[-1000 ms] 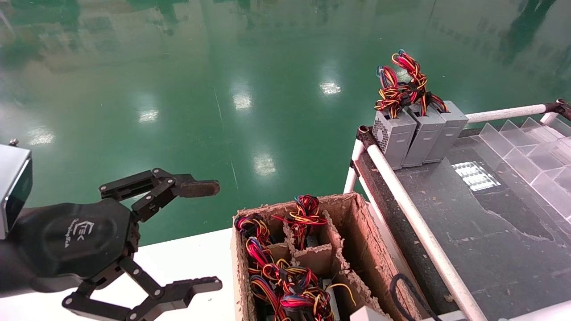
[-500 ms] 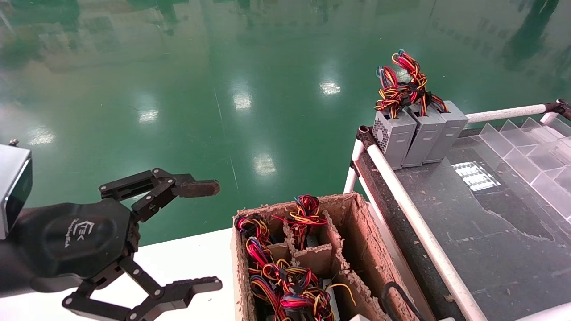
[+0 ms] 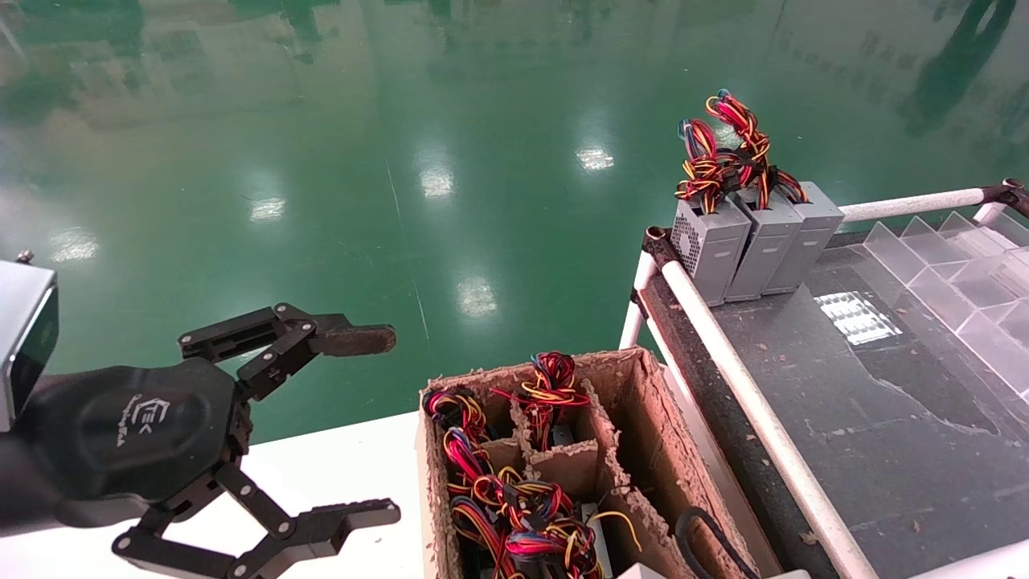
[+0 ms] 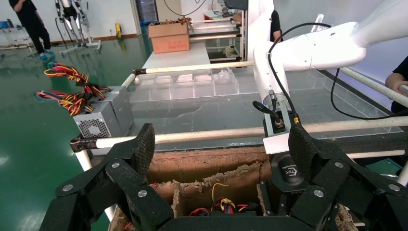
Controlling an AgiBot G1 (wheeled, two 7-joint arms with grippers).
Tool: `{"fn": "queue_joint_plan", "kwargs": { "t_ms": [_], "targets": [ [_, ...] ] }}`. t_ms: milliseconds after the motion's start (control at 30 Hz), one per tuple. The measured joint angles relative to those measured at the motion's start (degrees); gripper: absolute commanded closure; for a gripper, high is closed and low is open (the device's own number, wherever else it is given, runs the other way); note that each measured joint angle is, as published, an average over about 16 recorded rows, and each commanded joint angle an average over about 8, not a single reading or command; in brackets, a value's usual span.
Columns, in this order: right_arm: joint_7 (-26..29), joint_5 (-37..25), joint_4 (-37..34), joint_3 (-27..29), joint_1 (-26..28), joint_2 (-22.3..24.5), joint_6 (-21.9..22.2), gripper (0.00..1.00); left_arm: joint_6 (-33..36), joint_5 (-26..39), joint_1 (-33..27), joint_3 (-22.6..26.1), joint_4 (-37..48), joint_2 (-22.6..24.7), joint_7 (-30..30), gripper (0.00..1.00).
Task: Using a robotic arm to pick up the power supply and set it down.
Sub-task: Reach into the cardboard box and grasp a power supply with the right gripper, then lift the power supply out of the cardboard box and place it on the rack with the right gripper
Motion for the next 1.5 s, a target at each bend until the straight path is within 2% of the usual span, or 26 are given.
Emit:
{"fn": "queue_joint_plan", "kwargs": {
  "t_ms": [867, 1500],
  "targets": [
    [-1.28, 1.78, 0.09, 0.82, 0.35, 0.66, -0.14, 1.00, -0.01, -0.02, -0.01, 0.03, 0.00, -0.01, 0.02, 0.00],
    [-2.14, 12.97, 8.74, 9.58, 1.34, 7.61, 3.45, 1.00, -0.02, -0.04, -0.01, 0.06, 0.00, -0.02, 0.03, 0.00]
  ]
}}
